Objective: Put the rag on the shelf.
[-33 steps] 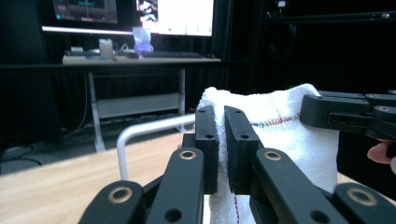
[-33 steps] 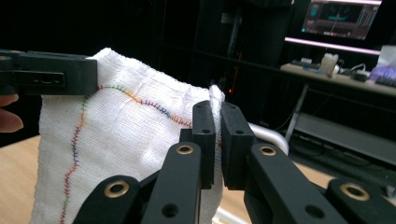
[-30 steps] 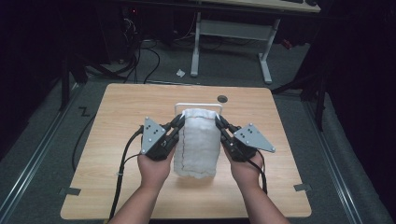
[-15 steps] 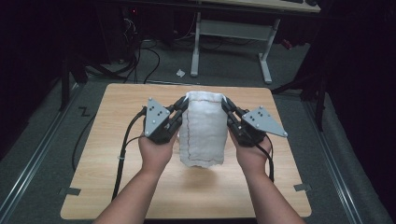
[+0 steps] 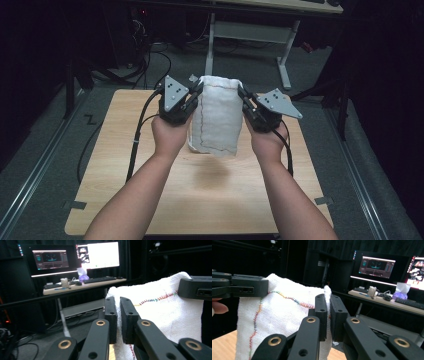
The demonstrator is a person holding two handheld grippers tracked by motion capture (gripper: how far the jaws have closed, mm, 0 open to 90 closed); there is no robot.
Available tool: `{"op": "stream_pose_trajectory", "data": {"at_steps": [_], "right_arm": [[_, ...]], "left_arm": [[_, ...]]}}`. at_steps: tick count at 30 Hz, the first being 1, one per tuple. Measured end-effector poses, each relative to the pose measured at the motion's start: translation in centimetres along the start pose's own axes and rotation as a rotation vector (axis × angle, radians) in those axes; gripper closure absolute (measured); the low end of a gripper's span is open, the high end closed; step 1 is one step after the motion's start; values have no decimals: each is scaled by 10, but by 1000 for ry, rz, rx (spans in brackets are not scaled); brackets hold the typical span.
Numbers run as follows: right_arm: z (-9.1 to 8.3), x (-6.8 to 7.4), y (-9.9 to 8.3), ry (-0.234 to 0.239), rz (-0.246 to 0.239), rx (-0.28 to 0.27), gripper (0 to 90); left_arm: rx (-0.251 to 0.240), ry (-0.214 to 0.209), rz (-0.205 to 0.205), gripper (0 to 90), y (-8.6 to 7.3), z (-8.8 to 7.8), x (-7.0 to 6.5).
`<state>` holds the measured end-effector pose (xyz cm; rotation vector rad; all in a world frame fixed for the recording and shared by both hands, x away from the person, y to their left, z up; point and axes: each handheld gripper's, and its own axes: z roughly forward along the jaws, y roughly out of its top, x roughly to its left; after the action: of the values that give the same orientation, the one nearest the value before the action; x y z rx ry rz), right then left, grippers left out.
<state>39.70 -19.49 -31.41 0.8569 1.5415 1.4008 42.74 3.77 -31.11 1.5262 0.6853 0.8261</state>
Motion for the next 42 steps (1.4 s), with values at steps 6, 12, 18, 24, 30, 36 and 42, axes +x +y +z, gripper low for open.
{"op": "stream_pose_trajectory", "data": {"at_steps": [6,12,18,24,30,36,42], "right_arm": [[31,-12,0,-4,15,27,861],[57,-22,1,-7,22,47,861],[86,-28,0,16,15,97,860],[114,-29,-12,-7,-40,191,860],[131,-34,-30,-10,-7,287,859],[135,-33,-50,5,-9,338,857],[137,-32,-54,-7,-11,350,810]], "left_arm": [[11,19,8,850,3,23,16],[23,38,-6,849,1,45,30],[55,67,-48,846,-12,66,46],[148,81,-104,843,-33,93,59],[242,50,-157,837,-53,107,66],[285,30,-187,825,-67,108,68],[276,21,-230,701,-68,109,71]]}}
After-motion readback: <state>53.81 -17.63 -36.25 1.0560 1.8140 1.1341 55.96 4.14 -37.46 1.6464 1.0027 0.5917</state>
